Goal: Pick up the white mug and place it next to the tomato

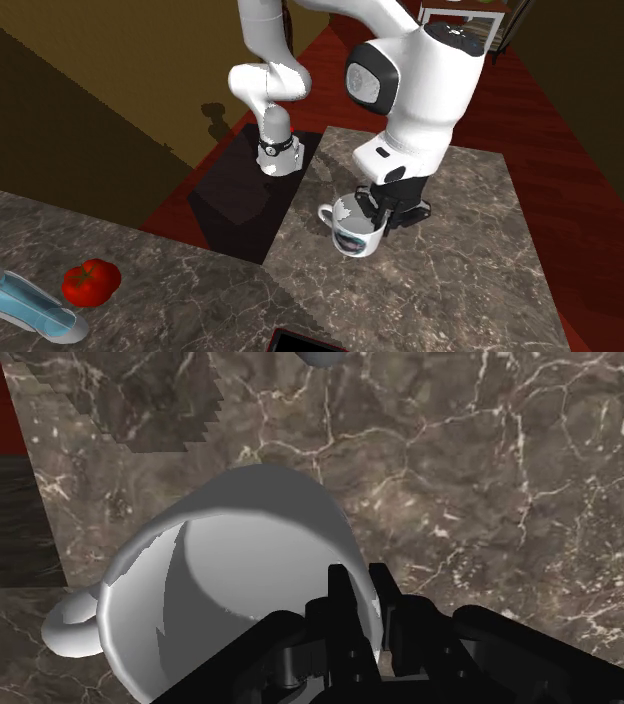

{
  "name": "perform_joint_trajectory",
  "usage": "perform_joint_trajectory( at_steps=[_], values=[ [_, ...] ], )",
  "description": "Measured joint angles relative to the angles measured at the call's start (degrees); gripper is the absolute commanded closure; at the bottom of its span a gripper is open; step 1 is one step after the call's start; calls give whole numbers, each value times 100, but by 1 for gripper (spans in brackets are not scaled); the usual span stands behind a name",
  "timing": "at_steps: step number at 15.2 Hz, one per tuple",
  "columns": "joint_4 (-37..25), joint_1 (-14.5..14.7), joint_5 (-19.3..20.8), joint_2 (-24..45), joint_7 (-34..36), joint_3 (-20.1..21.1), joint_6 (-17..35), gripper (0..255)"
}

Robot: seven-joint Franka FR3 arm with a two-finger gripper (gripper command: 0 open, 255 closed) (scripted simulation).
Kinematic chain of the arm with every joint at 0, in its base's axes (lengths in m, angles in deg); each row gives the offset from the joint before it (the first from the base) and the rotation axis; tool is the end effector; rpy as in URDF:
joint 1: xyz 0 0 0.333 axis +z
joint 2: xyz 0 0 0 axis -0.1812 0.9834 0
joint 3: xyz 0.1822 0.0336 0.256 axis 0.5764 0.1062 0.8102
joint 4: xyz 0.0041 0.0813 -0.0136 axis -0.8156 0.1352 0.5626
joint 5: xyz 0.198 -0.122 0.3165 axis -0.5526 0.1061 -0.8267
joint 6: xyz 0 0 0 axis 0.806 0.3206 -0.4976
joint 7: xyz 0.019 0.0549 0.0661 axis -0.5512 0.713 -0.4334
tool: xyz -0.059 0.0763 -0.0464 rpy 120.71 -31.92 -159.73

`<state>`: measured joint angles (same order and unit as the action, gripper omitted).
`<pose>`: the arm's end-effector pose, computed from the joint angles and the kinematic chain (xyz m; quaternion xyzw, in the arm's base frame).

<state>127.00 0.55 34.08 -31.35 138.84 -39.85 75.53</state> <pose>0.4105 0.3917 0.4245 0.9990 -0.0258 0.0235 0.0266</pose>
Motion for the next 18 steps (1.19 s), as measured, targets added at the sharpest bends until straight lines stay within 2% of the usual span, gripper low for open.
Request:
perform_joint_trajectory(
  at_steps=[12, 18],
  values=[
    [-656, -22, -198, -254, -178, 8, -854, 255],
    [-403, -410, -365, -556, -979, -363, -799, 255]
  ],
)
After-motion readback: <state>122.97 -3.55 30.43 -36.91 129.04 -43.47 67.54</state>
